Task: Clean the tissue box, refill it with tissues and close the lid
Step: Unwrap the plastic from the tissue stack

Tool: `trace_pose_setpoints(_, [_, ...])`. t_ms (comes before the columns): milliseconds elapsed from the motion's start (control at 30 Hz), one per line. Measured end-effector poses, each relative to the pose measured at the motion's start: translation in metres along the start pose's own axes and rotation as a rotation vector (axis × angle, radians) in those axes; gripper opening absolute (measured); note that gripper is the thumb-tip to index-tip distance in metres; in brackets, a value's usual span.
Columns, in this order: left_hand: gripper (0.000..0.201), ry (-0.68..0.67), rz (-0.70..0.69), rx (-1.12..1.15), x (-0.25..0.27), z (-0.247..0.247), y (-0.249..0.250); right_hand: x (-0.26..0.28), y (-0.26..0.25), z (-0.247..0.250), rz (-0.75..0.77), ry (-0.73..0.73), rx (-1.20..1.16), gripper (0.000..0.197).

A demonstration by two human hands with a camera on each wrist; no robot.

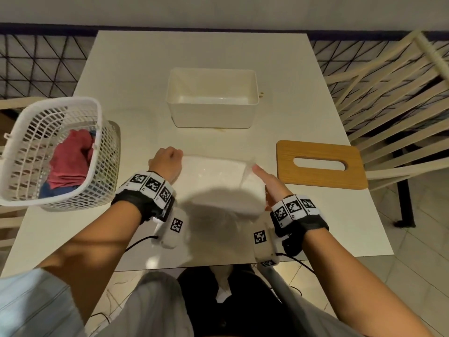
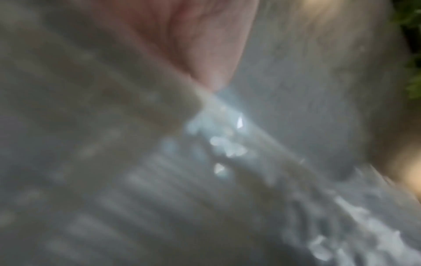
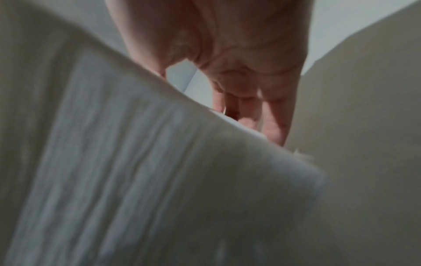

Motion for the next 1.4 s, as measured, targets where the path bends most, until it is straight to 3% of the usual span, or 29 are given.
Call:
trace_pose_setpoints(67, [0.038,0.006,0.0,-0.01,0.0,0.001,-0.011,-0.006,0.004,0.015,0.014,0.058,-0.007,0.097])
trace_pose_setpoints(133, [0.036,0.016,0.004,0.003,0.003,-0.001,-0.019,-0.008,0.009,0.027,0.032,0.059,-0.039,0.115])
trace_pose_setpoints(267, [0.037,0.061,-0.019,0.1,0.011,-0.002,-0.017,0.015,0.006,0.019,0.009,-0.082,-0.116,0.07])
trace_pose_setpoints(333, [0.045,0.057,-0.105,0.204,0.019,0.003,-0.013,0.016,0.005,0.02,-0.011,-0.154,0.017,0.071])
trace_pose_setpoints(400, [0.068,-0.032,-0.333,0.088,0.038,0.005,0.0,0.019,-0.001,0.023,-0.005,-0.16,0.083,0.066])
trace_pose_setpoints(433, [0.085,-0.104,-0.432,-0.031,0.046,0.002,0.004,0.024,-0.007,0.025,0.005,-0.136,0.098,0.054])
trace_pose_setpoints(500, [0.115,-0.255,-0.495,-0.236,0.057,-0.009,0.002,0.035,-0.018,0.026,0.031,-0.107,0.116,0.028])
trace_pose_setpoints(533, [0.123,-0.309,-0.487,-0.297,0.057,-0.015,-0.003,0.037,-0.023,0.027,0.05,-0.085,0.125,0.024])
trace_pose_setpoints(633, [0.119,-0.349,-0.459,-0.302,0.047,-0.026,-0.018,0.05,-0.044,0.029,0.104,0.015,0.206,0.041])
trace_pose_setpoints(900, [0.093,-0.288,-0.401,-0.397,0.043,-0.036,-0.012,0.106,-0.11,0.035,0.215,0.239,0.511,0.055])
trace_pose_setpoints(1100, [0.104,-0.444,-0.359,-0.66,0.041,-0.035,-0.004,0.155,-0.188,0.036,0.301,0.36,0.708,0.06])
trace_pose_setpoints(1200, [0.098,-0.518,-0.313,-0.405,0.056,0.0,0.023,0.179,-0.232,0.029,0.361,0.365,0.757,0.05])
trace_pose_setpoints(1300, [0.079,-0.535,-0.358,0.157,0.069,0.047,0.059,0.195,-0.276,0.02,0.434,0.377,0.785,0.051])
trace_pose_setpoints(1367, [0.089,-0.474,-0.317,0.572,0.053,0.075,0.072,0.201,-0.304,0.008,0.488,0.346,0.776,0.054])
trace_pose_setpoints(1400, [0.084,-0.44,-0.283,0.751,0.041,0.085,0.076,0.205,-0.316,0.001,0.514,0.324,0.76,0.059])
Point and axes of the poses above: each hand's wrist, its own x-axis away from the middle knuckle, its own z-axis out of the back of the hand, y = z × x, the point moved 5 cm from there along -x, towards the middle knuckle, and after that the axes turned 9 degrees about -y, right-handed, at the moved point
